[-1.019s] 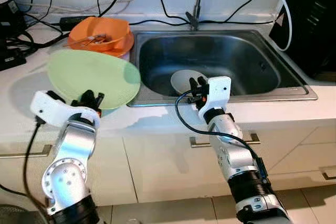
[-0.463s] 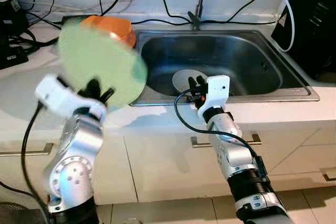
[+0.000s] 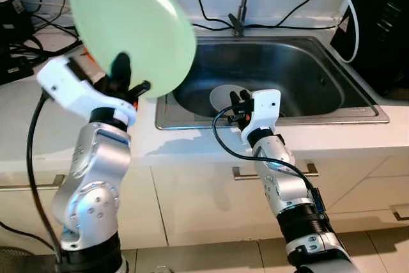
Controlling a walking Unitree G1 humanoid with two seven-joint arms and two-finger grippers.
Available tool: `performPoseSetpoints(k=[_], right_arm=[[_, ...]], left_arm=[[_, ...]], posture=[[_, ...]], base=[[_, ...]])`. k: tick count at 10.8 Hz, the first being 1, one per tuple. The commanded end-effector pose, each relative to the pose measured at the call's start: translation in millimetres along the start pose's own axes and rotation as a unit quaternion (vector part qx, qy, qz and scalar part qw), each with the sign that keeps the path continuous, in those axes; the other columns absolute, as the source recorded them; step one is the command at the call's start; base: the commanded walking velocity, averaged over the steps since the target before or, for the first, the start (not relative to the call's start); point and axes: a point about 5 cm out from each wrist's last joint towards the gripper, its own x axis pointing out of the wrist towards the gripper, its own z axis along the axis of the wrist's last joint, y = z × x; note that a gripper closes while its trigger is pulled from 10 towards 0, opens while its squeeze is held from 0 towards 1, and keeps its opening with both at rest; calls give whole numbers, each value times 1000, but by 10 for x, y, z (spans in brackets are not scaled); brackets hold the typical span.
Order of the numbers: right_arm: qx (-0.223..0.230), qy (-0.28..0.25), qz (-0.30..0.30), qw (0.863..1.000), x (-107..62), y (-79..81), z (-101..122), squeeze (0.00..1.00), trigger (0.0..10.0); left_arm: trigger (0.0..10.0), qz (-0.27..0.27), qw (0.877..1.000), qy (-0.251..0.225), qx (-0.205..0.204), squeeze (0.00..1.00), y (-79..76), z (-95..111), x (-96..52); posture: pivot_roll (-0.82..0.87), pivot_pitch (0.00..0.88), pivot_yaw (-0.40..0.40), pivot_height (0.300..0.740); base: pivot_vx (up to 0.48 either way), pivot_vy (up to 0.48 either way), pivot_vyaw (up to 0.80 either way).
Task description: Kitchen organization
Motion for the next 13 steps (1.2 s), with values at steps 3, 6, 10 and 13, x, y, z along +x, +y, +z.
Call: performPoseSetpoints(k=[3, 6, 10, 13], right_arm=[[3, -13, -16, 1000, 40, -86, 67, 0, 10000], [2, -25, -47, 999, 54, -261, 129, 0, 10000], [16, -40, -81, 996, 78, -441, 227, 0, 10000], [21, -82, -104, 991, 132, -593, 460, 0, 10000]], left_arm=[[10000, -89, 995, 23, 45, 0, -114, -198, 230], [10000, -148, 985, 36, 77, 0, -146, -430, 443], [10000, -145, 987, 26, 63, 0, -124, -582, 636], [10000, -144, 983, 27, 113, 0, -83, -667, 606]], posture=[[128, 0, 11, 740], [101, 0, 31, 740], [71, 0, 49, 740], [73, 0, 55, 740]], base=[[0, 0, 0], [0, 0, 0], [0, 0, 0], [0, 0, -521]])
